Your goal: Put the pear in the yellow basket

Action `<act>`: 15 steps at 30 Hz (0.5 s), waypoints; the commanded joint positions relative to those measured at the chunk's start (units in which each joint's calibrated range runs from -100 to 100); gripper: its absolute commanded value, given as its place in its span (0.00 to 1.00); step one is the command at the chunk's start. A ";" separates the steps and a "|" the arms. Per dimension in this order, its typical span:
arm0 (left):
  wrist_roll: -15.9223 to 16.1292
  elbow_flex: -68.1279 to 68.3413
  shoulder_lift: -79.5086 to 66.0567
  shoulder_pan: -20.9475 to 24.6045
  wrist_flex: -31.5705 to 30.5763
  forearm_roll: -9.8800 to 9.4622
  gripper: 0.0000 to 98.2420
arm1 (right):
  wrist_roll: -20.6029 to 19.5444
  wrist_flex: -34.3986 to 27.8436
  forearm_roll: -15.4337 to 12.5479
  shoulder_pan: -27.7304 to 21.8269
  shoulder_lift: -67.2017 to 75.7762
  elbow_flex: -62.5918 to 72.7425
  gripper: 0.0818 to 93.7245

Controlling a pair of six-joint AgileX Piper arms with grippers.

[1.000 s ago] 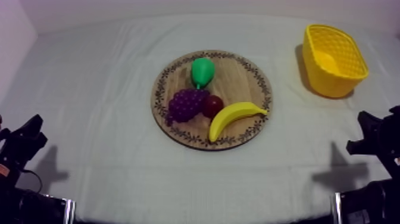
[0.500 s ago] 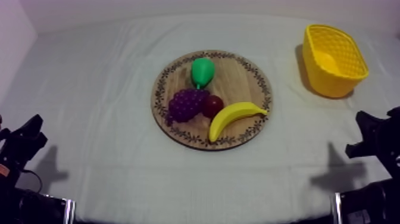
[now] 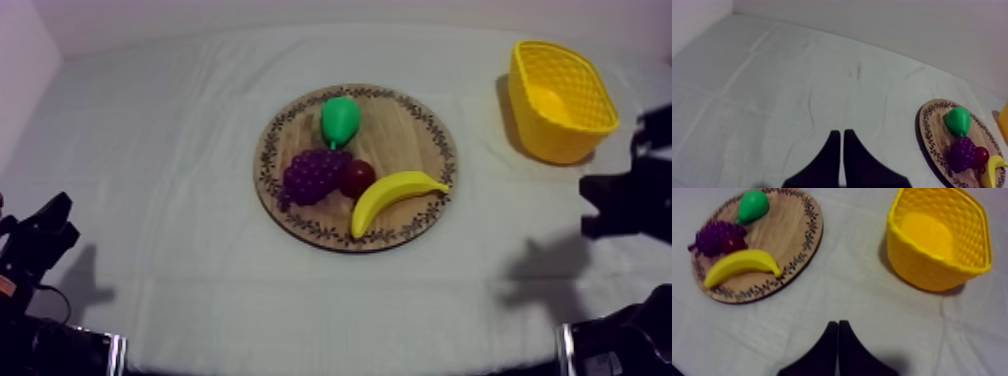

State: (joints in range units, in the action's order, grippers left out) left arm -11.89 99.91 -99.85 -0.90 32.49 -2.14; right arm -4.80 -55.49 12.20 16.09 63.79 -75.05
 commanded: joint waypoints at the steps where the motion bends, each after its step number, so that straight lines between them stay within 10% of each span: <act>1: -0.02 -0.02 0.02 0.00 0.00 0.01 0.00 | -2.40 -8.70 -2.32 0.41 -14.73 21.07 0.00; 15: 0.00 -0.02 0.02 0.00 0.00 0.01 0.00 | -6.46 -31.47 -4.77 5.22 -52.11 70.75 0.00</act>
State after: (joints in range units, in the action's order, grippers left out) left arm -11.89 99.91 -99.85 -0.90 32.49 -2.14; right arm -10.82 -85.19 7.65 20.76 21.98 -20.01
